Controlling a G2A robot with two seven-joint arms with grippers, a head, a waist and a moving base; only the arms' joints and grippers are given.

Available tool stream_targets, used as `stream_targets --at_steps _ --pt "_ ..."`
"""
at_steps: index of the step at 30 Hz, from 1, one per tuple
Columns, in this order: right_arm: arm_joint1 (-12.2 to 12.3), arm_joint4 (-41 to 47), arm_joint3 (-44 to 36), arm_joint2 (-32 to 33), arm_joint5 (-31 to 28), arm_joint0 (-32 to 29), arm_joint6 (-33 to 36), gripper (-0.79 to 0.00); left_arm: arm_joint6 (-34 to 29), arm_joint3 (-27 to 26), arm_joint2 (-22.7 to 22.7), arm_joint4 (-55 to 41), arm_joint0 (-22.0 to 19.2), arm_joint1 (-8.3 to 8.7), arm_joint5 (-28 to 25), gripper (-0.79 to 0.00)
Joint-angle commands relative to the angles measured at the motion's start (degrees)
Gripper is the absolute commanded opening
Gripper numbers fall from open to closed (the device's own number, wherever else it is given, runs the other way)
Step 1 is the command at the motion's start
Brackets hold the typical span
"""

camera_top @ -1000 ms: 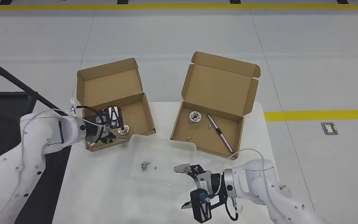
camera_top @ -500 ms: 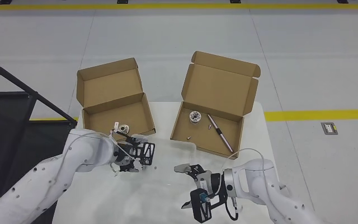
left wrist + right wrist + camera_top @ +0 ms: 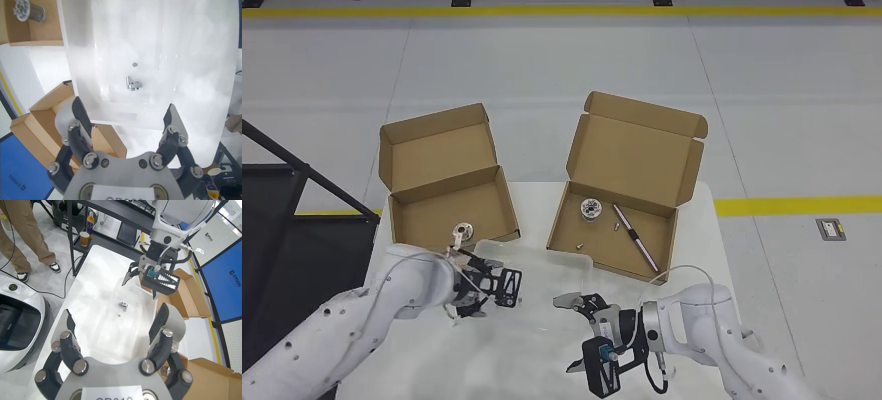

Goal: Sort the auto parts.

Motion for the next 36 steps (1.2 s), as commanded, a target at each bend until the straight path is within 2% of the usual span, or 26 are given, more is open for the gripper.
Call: stream_targets --at_steps 1,11,18,27,30,36 --pt "0.0 0.0 0.0 0.0 0.0 0.0 0.0 0.000 -0.5 0.9 1.3 2.1 -0.1 -0.96 0.4 0.000" --pt "0.0 0.0 0.0 0.0 0.0 0.0 0.0 0.000 3.4 8.9 6.3 10.8 -2.6 -6.54 -0.9 0.000" --pt "0.0 0.0 0.0 0.0 0.0 0.0 0.0 0.000 8.1 16.8 8.8 15.0 -3.7 -10.67 -0.9 -0.034" --pt "0.0 0.0 0.0 0.0 0.0 0.0 0.0 0.000 11.9 24.4 9.8 18.7 -4.6 -15.18 -2.1 -0.200" --pt "0.0 0.0 0.0 0.0 0.0 0.0 0.0 0.000 12.7 26.0 9.5 19.5 -4.7 -16.30 -2.6 -0.256" --pt "0.0 0.0 0.0 0.0 0.0 0.0 0.0 0.000 14.2 28.5 10.1 21.2 -4.8 -17.83 -2.6 -0.422"
